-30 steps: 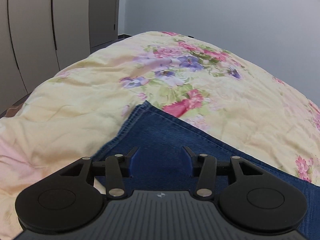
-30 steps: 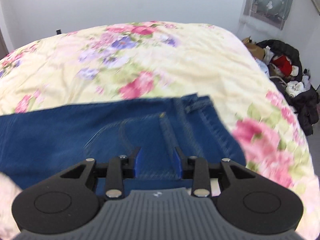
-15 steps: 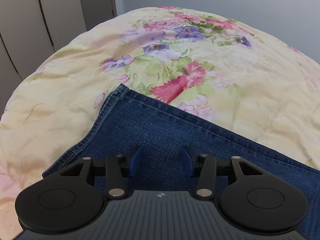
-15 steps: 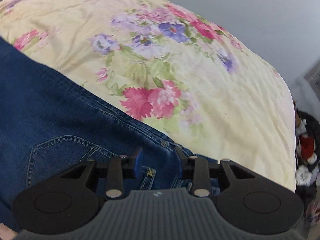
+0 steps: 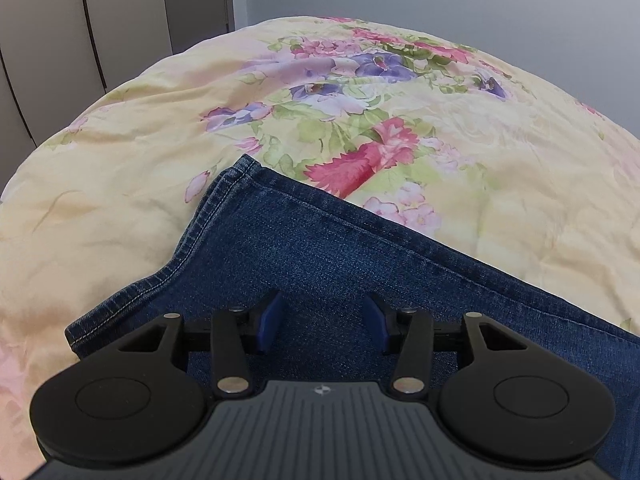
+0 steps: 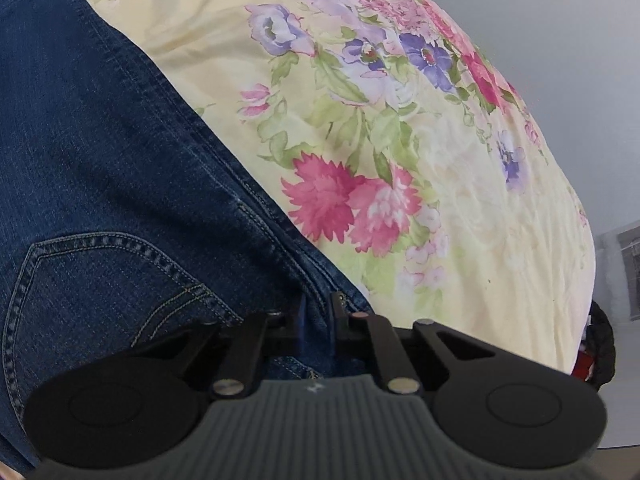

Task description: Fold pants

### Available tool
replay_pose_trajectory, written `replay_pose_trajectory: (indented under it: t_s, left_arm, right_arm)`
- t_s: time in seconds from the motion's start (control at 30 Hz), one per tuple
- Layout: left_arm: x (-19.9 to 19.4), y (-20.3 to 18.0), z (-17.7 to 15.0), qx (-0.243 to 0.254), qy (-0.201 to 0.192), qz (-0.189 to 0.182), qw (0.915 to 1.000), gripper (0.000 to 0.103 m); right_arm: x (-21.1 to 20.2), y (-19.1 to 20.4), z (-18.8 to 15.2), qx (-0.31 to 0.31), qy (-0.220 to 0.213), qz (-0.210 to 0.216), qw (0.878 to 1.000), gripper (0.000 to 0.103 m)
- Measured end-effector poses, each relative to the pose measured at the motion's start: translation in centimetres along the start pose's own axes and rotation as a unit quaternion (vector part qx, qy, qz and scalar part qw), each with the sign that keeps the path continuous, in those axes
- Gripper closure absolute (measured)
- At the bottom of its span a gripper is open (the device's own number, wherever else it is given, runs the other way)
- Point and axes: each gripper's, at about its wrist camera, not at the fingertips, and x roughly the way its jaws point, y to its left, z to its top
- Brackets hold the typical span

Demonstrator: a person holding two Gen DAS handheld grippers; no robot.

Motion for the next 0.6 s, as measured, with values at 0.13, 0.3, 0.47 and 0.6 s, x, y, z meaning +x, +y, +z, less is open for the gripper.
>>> replay_pose_trajectory:
  t_s: [0.13, 0.3, 0.47, 0.6]
  left_arm:
    - [0.1, 0.1, 0.1, -0.008, -0.002, 0.007, 0.9999, 0.050]
    - [0.0, 0.2, 0.0, -0.012, -0.004, 0.007, 0.9999, 0.050]
    - [-0.8, 0.7, 0.6, -0.031, -0.022, 0.002, 0.9993, 0.051]
    - [-1.9, 2.2, 1.8, -0.048, -0.043, -0.014, 0.9978, 0.051]
  right_arm:
    - [-2.3, -0.8, 0.7, 0.015, -0.041, -0.044, 0.998, 0.102]
    - [0.2, -1.3, 1.8, 0.036, -0.009, -0.042, 0.998, 0.103]
    - [2.3, -0.3, 2.1, 0.058, 0.013, -0.046, 0.997, 0.098]
    - [-0.4, 0.1, 2.8, 0.062, -0.018, -0.040, 0.997, 0.078]
